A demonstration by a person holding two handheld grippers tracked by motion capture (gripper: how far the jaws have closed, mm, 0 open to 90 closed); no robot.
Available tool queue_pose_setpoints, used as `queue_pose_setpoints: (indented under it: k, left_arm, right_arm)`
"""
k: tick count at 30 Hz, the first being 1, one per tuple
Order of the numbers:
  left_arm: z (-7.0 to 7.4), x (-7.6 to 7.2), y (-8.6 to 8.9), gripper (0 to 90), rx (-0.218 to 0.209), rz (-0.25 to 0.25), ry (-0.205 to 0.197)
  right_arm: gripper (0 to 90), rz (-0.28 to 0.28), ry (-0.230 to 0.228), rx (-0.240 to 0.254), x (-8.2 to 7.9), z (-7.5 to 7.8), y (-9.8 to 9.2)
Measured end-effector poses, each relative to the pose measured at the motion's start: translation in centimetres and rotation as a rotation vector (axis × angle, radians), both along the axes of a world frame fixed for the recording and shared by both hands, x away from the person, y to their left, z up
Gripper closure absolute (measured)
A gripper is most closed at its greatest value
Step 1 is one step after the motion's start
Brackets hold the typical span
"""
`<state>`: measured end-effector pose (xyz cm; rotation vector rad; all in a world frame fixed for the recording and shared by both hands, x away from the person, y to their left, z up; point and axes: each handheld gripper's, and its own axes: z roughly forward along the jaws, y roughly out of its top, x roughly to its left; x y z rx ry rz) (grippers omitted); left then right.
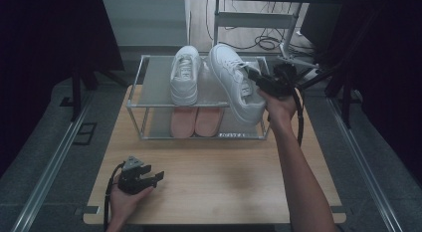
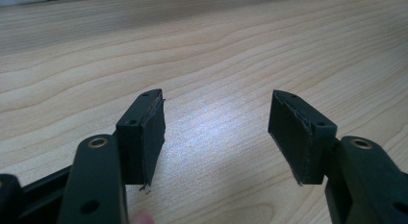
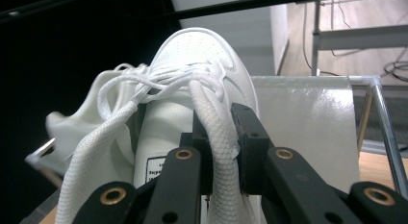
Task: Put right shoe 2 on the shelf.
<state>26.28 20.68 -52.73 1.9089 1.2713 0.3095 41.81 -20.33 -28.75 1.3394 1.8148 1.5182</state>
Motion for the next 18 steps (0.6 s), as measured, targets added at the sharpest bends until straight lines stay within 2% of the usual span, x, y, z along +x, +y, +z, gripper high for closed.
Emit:
queue_pose_setpoints:
  k: [5, 18]
  left_arm:
    - [0.0, 0.0, 0.1, 38.4, -0.001, 0.000, -0.001]
    - [0.1, 0.0, 0.6, 38.4, -0.011, 0.008, -0.004]
  right_arm:
    - [81.3, -0.057, 0.044, 0.002, 2.2, 0.4, 0.9]
    - [81.0, -0.140, 0.135, -0.065, 7.5, 0.2, 4.7]
